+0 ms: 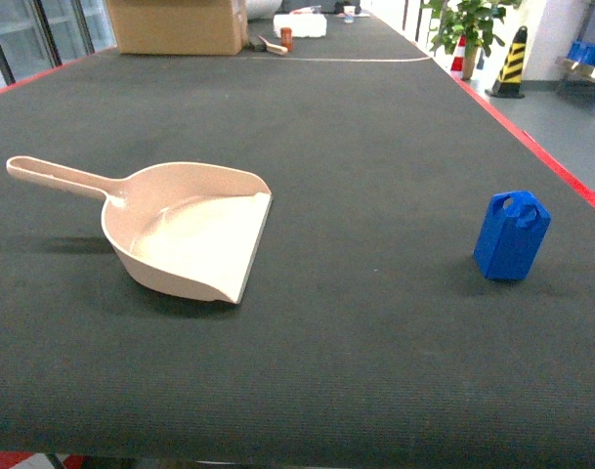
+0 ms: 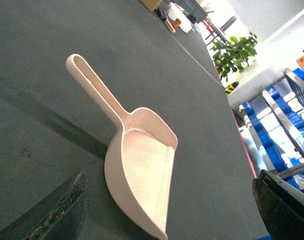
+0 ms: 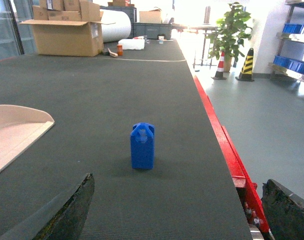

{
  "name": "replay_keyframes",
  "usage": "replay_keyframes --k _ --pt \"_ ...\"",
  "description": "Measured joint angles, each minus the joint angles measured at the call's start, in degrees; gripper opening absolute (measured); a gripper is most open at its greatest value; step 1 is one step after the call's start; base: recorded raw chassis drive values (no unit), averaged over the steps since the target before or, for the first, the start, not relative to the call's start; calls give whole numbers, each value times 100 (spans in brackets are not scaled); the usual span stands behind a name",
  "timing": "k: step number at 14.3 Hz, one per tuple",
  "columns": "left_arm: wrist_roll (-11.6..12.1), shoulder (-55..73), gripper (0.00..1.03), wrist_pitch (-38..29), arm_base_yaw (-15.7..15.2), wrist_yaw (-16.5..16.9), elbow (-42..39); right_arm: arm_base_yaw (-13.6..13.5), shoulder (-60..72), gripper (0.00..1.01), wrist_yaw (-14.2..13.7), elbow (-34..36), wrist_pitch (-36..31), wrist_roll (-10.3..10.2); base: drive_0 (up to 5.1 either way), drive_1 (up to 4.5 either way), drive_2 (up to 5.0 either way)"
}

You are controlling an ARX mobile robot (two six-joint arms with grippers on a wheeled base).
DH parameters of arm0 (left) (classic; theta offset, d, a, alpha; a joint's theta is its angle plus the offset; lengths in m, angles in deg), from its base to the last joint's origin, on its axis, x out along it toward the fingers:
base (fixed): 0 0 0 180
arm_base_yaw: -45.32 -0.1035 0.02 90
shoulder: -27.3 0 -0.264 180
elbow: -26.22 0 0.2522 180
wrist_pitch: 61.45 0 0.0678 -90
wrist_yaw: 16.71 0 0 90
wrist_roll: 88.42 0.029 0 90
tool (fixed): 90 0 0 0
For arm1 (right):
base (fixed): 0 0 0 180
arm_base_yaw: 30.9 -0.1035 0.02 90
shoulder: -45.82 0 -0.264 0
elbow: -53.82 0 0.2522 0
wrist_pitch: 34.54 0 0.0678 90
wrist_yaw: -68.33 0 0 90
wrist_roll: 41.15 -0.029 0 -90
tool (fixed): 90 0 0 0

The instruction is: Place part in tray to right shelf

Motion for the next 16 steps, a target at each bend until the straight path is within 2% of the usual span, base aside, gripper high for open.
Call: replay_keyframes --k 1,3,7,8,9,10,12,16 --pt "-240 1051 98 -404 -39 44 555 0 0 98 0 0 -2 0 0 0 0" --pt "-433 2492 98 -221 -173 -140 1419 0 0 98 0 0 0 0 0 0 0" --pt "-474 2594 98 -201 -201 -201 1349 0 0 98 0 0 2 0 0 0 0" --pt "-573 2603 98 -238 -188 -219 1344 0 0 98 -2 0 0 0 0 0 0" --pt "-852 2710 98 -538 -149 -260 1364 0 0 98 0 0 2 0 0 0 0" --pt "-1045 3058 98 -525 -107 -249 1663 0 0 98 0 0 0 0 0 0 0" --pt "-1097 3799 98 -345 -13 -162 2441 0 0 98 -2 0 2 0 0 0 0" --pt "-1169 4854 98 20 -133 -251 3906 0 0 98 0 0 0 0 0 0 0"
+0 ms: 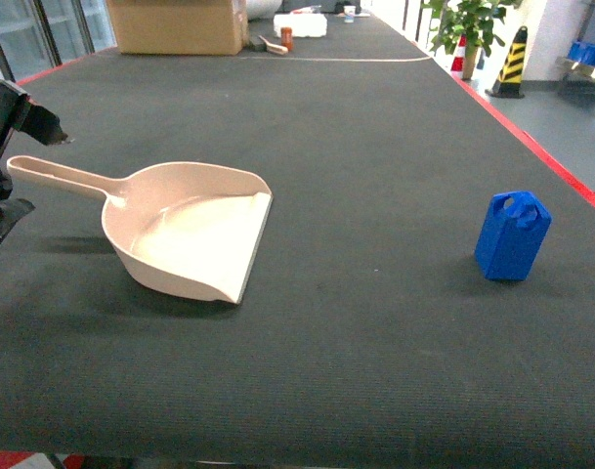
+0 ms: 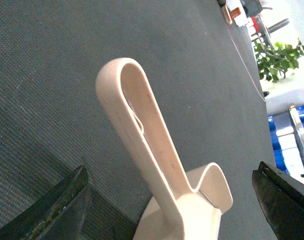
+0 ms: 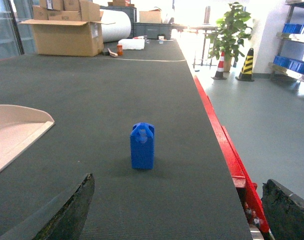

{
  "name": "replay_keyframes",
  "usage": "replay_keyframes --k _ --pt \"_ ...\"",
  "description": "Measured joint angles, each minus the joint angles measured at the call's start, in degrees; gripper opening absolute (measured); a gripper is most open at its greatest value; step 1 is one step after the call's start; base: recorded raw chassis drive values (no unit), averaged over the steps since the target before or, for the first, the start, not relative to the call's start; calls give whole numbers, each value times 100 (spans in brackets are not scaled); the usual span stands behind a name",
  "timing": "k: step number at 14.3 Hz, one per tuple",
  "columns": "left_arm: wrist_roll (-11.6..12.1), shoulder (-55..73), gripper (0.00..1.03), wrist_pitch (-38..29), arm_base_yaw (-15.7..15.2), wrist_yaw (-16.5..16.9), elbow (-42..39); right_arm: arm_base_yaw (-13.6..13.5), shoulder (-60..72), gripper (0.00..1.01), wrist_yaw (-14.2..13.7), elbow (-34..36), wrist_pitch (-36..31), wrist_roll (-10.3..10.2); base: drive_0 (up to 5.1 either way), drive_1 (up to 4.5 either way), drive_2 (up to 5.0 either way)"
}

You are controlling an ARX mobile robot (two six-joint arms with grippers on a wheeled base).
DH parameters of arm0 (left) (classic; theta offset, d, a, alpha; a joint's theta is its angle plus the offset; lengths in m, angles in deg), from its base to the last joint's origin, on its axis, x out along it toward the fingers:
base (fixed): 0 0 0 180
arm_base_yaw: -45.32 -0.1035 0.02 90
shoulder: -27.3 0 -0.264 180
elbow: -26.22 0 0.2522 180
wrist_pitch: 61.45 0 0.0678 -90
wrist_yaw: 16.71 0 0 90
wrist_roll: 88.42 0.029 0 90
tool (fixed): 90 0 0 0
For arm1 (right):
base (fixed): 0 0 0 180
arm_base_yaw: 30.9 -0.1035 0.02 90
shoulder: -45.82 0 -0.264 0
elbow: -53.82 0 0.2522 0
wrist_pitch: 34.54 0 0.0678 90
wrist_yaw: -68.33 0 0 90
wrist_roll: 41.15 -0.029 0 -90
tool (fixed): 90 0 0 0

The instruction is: Place part in tray to right shelf

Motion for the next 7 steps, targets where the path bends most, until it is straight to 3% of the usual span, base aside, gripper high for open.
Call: replay_keyframes --k 7 --pt "-264 1272 98 503 -63 -28 1655 0 0 98 0 0 0 0 0 0 0"
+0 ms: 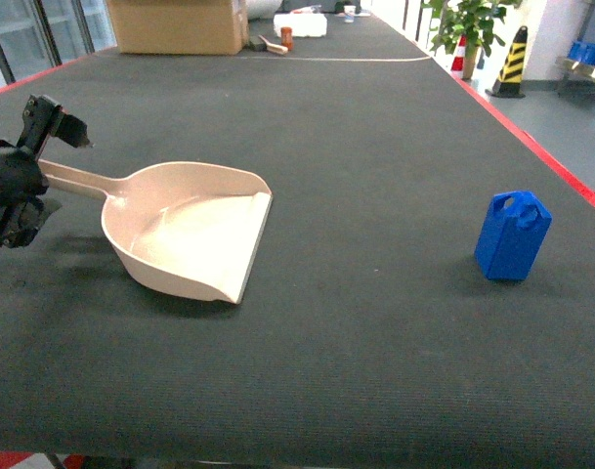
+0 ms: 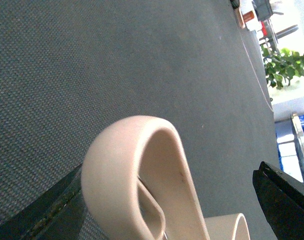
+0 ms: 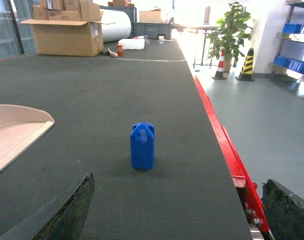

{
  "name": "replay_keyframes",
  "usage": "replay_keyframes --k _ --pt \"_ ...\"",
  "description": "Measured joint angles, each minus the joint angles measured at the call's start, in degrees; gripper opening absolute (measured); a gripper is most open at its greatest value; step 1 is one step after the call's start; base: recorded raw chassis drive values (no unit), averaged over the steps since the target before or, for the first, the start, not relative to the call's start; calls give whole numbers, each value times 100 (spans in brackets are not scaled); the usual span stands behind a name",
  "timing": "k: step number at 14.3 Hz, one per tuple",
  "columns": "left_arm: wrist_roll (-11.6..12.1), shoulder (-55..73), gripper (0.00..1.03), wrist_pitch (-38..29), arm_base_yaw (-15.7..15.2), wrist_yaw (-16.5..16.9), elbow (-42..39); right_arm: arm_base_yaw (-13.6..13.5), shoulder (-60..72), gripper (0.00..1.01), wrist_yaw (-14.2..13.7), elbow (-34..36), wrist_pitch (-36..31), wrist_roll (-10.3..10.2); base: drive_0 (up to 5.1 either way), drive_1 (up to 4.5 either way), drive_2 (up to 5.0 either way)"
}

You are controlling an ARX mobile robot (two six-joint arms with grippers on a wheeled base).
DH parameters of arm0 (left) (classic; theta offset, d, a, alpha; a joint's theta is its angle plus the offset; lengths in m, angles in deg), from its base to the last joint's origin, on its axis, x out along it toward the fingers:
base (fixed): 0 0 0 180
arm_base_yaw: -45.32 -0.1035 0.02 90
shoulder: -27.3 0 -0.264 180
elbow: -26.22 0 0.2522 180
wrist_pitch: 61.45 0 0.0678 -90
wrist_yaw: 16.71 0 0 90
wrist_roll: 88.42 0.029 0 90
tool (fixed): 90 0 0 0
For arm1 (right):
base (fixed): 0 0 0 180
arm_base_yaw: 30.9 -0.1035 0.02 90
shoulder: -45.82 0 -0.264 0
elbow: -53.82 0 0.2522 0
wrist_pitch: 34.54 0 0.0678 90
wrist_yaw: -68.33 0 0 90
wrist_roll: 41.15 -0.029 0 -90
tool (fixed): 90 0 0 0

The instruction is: Place part in tray to right shelf

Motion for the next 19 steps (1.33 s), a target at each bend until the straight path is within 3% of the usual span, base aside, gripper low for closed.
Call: replay_keyframes --k 1,6,8,11,16,19 --pt "-107 175 98 -144 -33 66 125 0 0 98 0 0 0 0 0 0 0" --pt "-487 479 32 -737 -131 393 289 0 0 98 0 0 0 0 0 0 0" --pt "-874 479 17 -890 -127 610 398 0 0 98 0 0 0 0 0 0 0" --pt "-1060 337 16 -1366 -61 769 20 0 0 98 0 0 0 0 0 0 0" --pt "-1541 -887 15 -2256 800 1196 -951 0 0 98 -2 0 0 0 0 0 0" --pt "-1604 -890 15 -2291 901 1364 -984 0 0 98 0 0 0 0 0 0 0"
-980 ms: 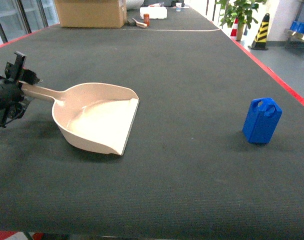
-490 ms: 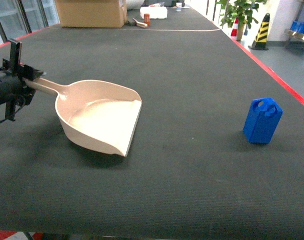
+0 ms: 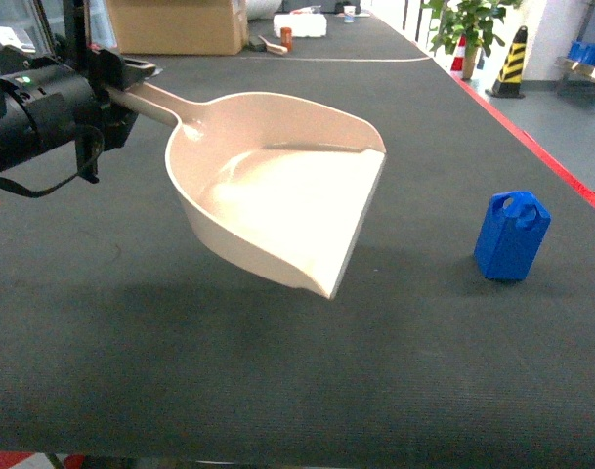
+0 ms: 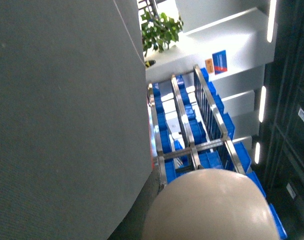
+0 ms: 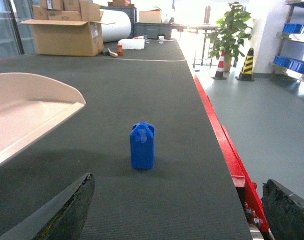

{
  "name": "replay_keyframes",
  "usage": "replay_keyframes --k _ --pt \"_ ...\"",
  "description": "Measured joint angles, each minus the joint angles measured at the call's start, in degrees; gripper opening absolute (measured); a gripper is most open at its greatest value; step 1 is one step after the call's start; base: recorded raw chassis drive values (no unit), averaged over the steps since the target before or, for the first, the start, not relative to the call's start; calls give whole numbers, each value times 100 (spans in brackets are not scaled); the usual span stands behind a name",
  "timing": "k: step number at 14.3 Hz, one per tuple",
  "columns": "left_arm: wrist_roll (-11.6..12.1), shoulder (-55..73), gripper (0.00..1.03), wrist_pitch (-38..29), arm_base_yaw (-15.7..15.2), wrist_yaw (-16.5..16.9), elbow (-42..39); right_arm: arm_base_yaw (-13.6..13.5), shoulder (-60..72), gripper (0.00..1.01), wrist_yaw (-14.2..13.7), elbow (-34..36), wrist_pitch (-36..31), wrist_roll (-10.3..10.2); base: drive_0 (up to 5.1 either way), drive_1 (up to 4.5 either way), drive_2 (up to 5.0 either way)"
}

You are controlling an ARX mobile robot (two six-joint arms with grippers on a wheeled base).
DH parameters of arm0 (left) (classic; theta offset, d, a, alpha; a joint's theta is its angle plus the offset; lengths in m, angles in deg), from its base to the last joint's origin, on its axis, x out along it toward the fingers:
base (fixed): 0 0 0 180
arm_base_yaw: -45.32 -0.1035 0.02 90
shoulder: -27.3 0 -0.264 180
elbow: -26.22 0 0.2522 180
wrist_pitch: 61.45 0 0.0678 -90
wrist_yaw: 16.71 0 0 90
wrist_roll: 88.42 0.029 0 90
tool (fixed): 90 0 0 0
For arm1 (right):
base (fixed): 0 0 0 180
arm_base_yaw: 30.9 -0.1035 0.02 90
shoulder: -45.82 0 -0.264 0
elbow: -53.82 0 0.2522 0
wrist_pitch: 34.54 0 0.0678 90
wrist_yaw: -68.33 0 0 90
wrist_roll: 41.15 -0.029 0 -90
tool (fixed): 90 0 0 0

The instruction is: Place part in tray to right shelf

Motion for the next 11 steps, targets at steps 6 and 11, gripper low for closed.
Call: replay_keyframes --k 6,11 --pt "-435 63 14 -120 31 673 -116 0 0 98 -2 0 0 0 0 0 0" --pt "-911 485 13 -369 603 306 -120 0 0 98 -2 0 2 0 0 0 0"
